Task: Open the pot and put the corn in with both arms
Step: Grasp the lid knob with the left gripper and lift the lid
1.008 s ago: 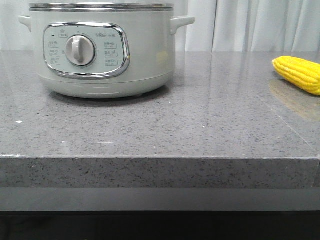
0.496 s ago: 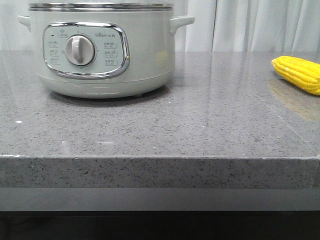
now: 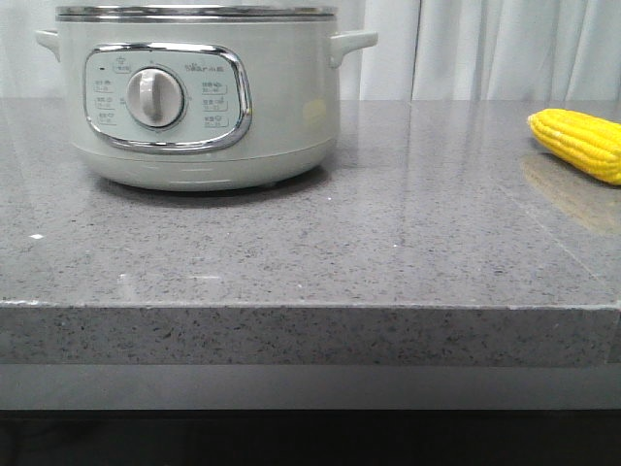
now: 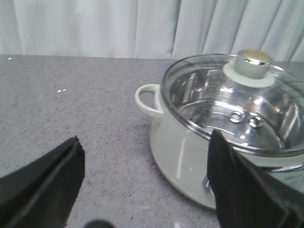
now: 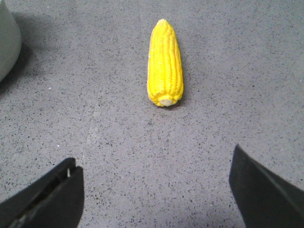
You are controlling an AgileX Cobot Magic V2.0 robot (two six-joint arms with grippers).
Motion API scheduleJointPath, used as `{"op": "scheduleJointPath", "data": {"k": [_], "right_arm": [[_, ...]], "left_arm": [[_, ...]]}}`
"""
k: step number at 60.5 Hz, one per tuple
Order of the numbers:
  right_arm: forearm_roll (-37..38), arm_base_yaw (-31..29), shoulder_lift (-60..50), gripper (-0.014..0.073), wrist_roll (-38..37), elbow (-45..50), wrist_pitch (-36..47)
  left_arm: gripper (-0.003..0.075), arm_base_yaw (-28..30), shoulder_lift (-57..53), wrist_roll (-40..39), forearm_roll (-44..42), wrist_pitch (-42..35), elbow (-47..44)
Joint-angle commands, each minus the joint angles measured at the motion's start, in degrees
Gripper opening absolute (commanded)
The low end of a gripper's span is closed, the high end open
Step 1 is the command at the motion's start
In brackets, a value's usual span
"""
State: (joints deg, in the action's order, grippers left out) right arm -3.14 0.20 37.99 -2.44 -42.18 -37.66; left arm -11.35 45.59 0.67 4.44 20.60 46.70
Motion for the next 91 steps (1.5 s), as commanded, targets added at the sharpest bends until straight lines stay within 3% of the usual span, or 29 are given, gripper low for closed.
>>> {"op": "scheduleJointPath", "data": {"k": [1, 18, 40, 66, 91], "right_arm": [[0.4, 0.1, 0.5, 0.0634, 0.5, -1.7, 4.2], [0.4, 0.1, 0.5, 0.0634, 0.5, -1.7, 4.3], [0.4, 0.1, 0.5, 0.0634, 0.5, -1.7, 4.3], [0.4, 0.1, 0.5, 0.0634, 0.5, -1.7, 4.3], [0.4, 0.1, 0.5, 0.0634, 0.5, -1.7, 4.3]], "left_arm": [[0.0521, -3.2, 3.2, 0.2, 0.7, -6.8, 4.4], [0.0521, -10.1, 16.8, 0.2, 0.6, -9.8, 14.9], [0.0512, -14.9, 32.5, 0.2, 0.6, -9.8, 29.8], [0.0512, -14.9, 45.1, -0.1, 0.7, -9.8, 42.0], [0.0512, -14.9, 49.9, -0.1, 0.8, -9.0, 43.7]]}}
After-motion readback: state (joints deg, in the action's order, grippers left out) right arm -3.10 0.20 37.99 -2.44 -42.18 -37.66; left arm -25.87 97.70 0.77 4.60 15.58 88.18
